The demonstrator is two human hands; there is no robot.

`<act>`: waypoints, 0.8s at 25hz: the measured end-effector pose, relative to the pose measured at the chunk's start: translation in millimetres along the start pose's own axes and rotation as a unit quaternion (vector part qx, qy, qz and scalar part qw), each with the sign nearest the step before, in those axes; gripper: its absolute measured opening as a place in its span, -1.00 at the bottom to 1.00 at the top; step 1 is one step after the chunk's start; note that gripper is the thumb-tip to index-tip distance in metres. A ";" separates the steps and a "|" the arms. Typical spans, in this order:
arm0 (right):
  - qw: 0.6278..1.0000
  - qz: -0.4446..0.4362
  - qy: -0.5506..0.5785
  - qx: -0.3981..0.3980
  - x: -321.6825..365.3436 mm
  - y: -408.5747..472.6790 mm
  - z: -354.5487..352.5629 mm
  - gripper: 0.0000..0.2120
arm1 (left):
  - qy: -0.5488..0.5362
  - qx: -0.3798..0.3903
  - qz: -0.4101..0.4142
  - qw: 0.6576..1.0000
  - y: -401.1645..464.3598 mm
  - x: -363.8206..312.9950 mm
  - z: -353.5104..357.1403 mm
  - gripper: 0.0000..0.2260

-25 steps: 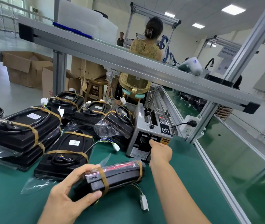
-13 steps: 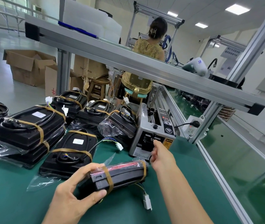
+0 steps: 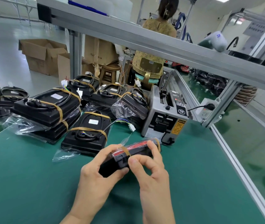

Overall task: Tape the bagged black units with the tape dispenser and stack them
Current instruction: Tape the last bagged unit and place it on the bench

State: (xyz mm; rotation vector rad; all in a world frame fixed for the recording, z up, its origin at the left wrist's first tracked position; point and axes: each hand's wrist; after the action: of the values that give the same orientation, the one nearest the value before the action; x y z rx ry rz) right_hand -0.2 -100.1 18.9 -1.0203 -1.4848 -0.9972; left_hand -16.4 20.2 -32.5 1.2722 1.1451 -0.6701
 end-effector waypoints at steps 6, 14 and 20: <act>1.000 0.011 -0.021 -0.005 1.3 1.5 6.5 -0.88 | -0.022 -0.004 -0.002 1.000 -1.4 -4.7 0.9 -0.56; 0.998 0.018 -0.049 -0.018 1.7 2.2 13.0 -0.94 | -0.036 -0.011 -0.005 0.999 -2.3 -6.3 1.3 -0.60; 0.997 0.009 -0.073 -0.036 -1.0 1.8 17.9 -0.93 | -0.032 -0.015 -0.011 0.999 -2.9 -5.1 1.1 -0.55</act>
State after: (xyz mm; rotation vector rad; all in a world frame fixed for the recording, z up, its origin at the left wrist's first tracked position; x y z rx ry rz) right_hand -3.5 -82.7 15.7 -1.1770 -1.5653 -0.9865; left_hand -20.5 17.5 -29.0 1.2062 1.1139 -0.7013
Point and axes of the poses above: each hand's wrist, its own y-axis towards the middle knuckle, its own z-axis out of the palm, x = y × z, and after that the axes turned 10 degrees about x, right-handed
